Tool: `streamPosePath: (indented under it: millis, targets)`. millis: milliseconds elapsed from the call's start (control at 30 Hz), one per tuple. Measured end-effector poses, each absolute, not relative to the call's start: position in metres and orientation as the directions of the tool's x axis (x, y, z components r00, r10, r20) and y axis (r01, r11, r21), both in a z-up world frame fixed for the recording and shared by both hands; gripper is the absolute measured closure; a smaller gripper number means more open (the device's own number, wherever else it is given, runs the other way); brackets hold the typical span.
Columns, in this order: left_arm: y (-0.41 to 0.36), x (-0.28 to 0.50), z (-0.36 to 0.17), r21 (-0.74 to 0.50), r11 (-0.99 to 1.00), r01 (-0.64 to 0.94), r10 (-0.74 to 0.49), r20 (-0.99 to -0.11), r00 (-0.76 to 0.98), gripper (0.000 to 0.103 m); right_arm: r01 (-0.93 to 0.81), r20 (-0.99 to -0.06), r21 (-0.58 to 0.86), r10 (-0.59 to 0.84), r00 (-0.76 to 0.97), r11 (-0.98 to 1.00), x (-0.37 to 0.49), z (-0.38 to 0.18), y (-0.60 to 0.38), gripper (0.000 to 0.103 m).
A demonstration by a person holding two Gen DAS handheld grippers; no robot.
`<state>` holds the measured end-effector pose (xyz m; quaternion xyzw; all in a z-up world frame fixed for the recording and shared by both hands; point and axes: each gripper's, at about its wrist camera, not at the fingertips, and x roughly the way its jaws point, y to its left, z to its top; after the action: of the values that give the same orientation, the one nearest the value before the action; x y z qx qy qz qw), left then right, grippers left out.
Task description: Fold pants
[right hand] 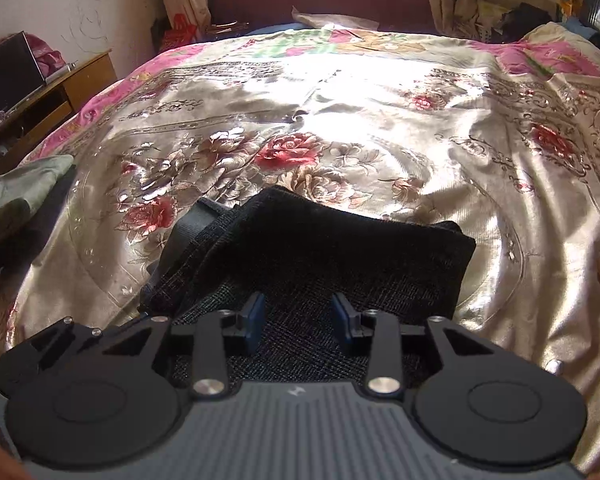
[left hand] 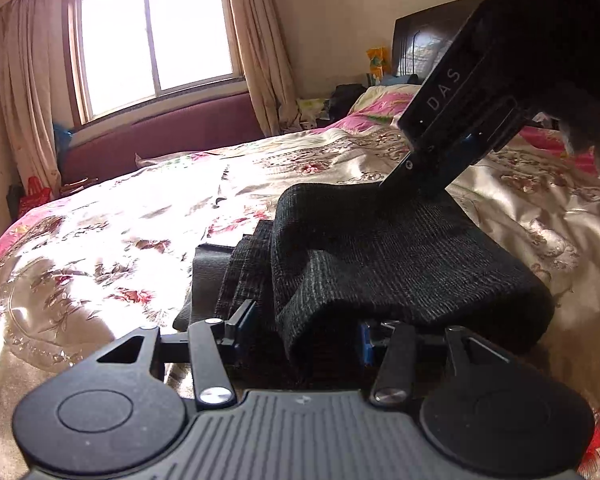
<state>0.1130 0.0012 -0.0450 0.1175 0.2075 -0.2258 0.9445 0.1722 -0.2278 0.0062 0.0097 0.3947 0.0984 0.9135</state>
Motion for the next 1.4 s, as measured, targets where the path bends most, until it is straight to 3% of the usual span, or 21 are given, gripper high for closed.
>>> streamPosePath:
  millis: [67, 233, 633, 767, 867, 967, 1067, 1133, 1200, 1267, 1400]
  targets:
    - [0.008, 0.114, -0.046, 0.130, 0.863, 0.489, -0.389, -0.449, 0.805, 0.041, -0.174, -0.711, 0.087, 0.183, 0.679, 0.981, 0.176, 0.009, -0.233, 0.065]
    - [0.013, 0.090, -0.054, 0.303, 0.779, 0.549, -0.389, -0.453, 0.802, 0.041, -0.167, -0.711, 0.093, 0.183, 0.679, 0.982, 0.172, 0.011, -0.251, 0.063]
    - [0.000, 0.101, -0.051, 0.343, 0.778, 0.526, -0.364, -0.436, 0.823, 0.040, -0.074, -0.739, 0.173, 0.179, 0.650, 0.982, 0.154, -0.017, -0.275, 0.062]
    - [0.013, 0.102, -0.041, 0.241, 0.815, 0.528, -0.400, -0.427, 0.811, 0.040, -0.057, -0.739, 0.182, 0.175, 0.651, 0.982, 0.154, -0.018, -0.280, 0.062]
    - [0.007, 0.103, -0.048, 0.309, 0.796, 0.520, -0.371, -0.430, 0.823, 0.040, -0.053, -0.736, 0.183, 0.173, 0.654, 0.982, 0.155, -0.019, -0.283, 0.062]
    - [-0.002, 0.107, -0.044, 0.299, 0.795, 0.528, -0.389, -0.417, 0.822, 0.041, -0.021, -0.733, 0.206, 0.169, 0.659, 0.978, 0.156, -0.023, -0.288, 0.062]
    - [-0.014, 0.113, -0.056, 0.408, 0.753, 0.516, -0.339, -0.431, 0.836, 0.040, -0.003, -0.738, 0.243, 0.187, 0.648, 0.970, 0.156, -0.027, -0.291, 0.062]
    - [-0.010, 0.119, -0.057, 0.382, 0.769, 0.513, -0.343, -0.432, 0.834, 0.041, -0.007, -0.738, 0.234, 0.183, 0.649, 0.972, 0.156, -0.028, -0.290, 0.062]
    - [-0.009, 0.128, -0.050, 0.362, 0.789, 0.496, -0.339, -0.417, 0.843, 0.047, -0.012, -0.725, 0.236, 0.184, 0.663, 0.972, 0.157, -0.026, -0.289, 0.062]
    - [-0.006, 0.137, -0.040, 0.309, 0.810, 0.498, -0.365, -0.399, 0.841, 0.061, -0.008, -0.721, 0.251, 0.193, 0.665, 0.968, 0.162, -0.027, -0.288, 0.062]
    - [-0.005, 0.157, -0.035, 0.173, 0.853, 0.493, -0.394, -0.408, 0.824, 0.074, 0.010, -0.719, 0.265, 0.191, 0.668, 0.964, 0.173, -0.035, -0.288, 0.059]
